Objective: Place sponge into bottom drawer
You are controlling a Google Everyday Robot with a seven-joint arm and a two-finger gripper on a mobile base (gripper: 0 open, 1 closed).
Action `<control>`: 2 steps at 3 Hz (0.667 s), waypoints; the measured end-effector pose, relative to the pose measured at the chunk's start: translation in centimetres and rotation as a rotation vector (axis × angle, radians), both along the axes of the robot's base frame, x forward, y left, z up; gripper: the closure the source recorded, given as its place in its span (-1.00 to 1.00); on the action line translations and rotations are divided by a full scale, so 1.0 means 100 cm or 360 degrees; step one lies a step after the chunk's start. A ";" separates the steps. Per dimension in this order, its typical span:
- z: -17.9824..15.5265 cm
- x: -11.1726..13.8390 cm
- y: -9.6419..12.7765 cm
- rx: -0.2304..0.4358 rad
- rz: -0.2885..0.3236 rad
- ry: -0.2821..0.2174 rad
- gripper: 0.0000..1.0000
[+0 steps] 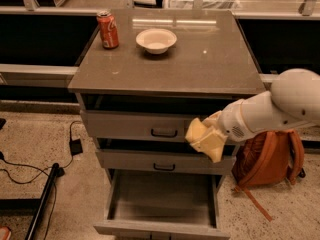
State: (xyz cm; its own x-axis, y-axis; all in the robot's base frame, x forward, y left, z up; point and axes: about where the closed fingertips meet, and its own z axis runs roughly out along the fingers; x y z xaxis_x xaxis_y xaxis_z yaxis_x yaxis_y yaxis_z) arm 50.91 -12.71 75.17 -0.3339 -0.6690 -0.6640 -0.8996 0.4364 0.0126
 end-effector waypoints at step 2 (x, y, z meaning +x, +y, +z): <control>-0.069 0.022 0.011 0.0423 -0.0172 -0.0187 1.00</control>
Offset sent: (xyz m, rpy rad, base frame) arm 0.0533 0.0023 -0.1431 0.4903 -0.4406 -0.1906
